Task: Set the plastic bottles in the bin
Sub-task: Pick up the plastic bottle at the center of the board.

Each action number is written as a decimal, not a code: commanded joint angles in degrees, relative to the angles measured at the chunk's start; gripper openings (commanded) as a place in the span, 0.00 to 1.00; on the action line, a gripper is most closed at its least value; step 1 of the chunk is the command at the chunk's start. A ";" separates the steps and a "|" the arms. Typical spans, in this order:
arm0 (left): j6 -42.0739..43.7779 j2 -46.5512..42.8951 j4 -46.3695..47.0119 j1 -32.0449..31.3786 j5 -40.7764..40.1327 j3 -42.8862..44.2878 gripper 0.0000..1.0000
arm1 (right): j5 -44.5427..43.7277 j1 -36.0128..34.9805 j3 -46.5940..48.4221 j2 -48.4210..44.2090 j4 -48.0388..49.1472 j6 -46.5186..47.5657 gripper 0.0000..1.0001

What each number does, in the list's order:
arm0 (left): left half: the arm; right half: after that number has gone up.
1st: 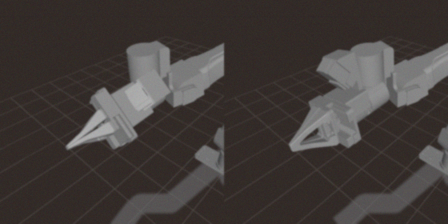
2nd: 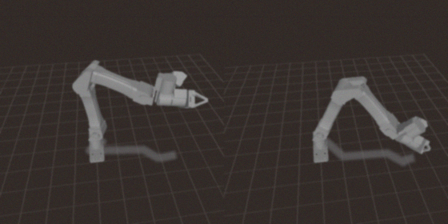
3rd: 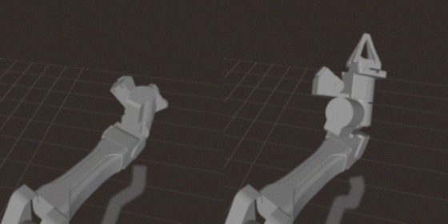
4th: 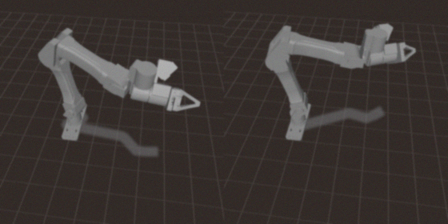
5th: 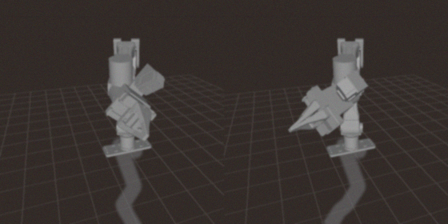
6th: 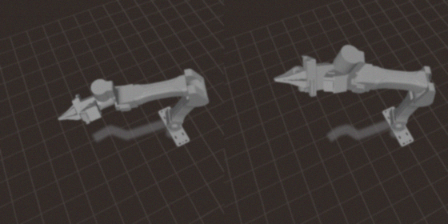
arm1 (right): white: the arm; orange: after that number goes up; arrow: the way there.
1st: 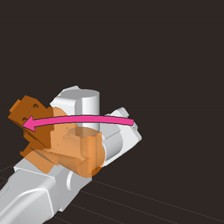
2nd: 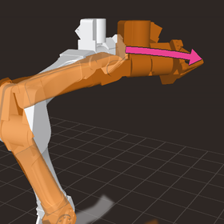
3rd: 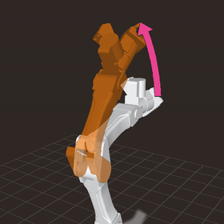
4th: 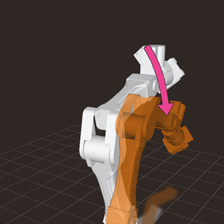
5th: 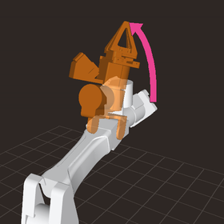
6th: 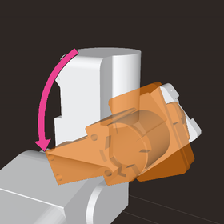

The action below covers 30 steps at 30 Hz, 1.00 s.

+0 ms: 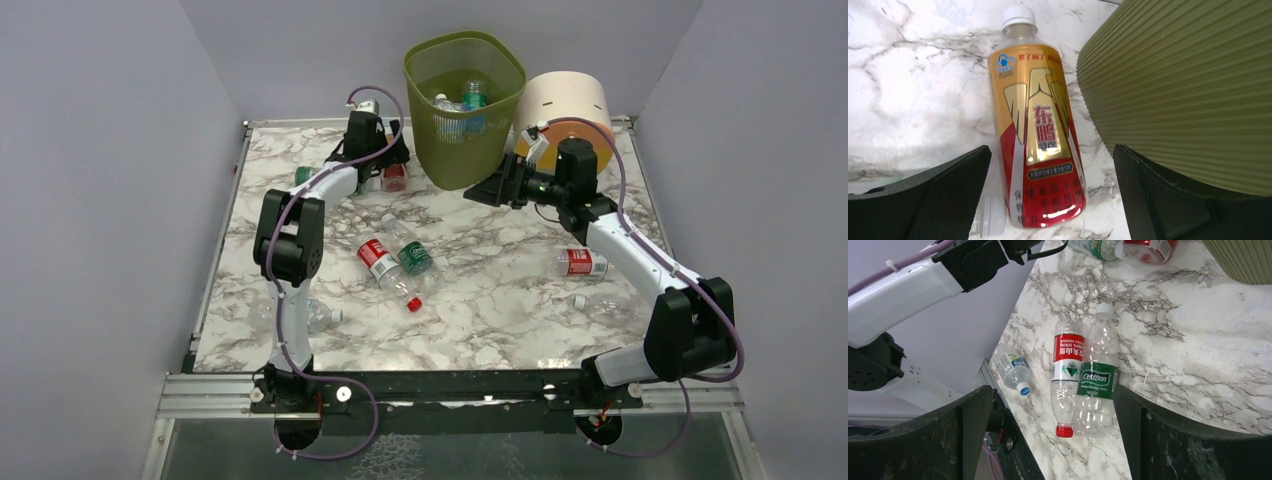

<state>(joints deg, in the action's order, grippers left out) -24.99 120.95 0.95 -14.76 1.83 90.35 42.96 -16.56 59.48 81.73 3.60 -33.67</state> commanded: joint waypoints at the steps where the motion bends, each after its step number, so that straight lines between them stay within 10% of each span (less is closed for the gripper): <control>1: 2.83 3.61 -0.88 -0.42 -4.52 5.34 0.99 | 1.51 -0.41 -0.60 0.33 2.25 -0.52 0.92; 30: 0.64 3.85 -5.85 -2.29 -9.49 0.54 0.83 | 3.13 -0.41 -2.47 0.24 5.01 -2.59 0.91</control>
<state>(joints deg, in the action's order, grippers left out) -23.57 128.03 -4.01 -16.93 -5.80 92.92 44.36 -16.56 57.98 82.39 6.02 -35.57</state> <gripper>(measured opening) 0.867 0.916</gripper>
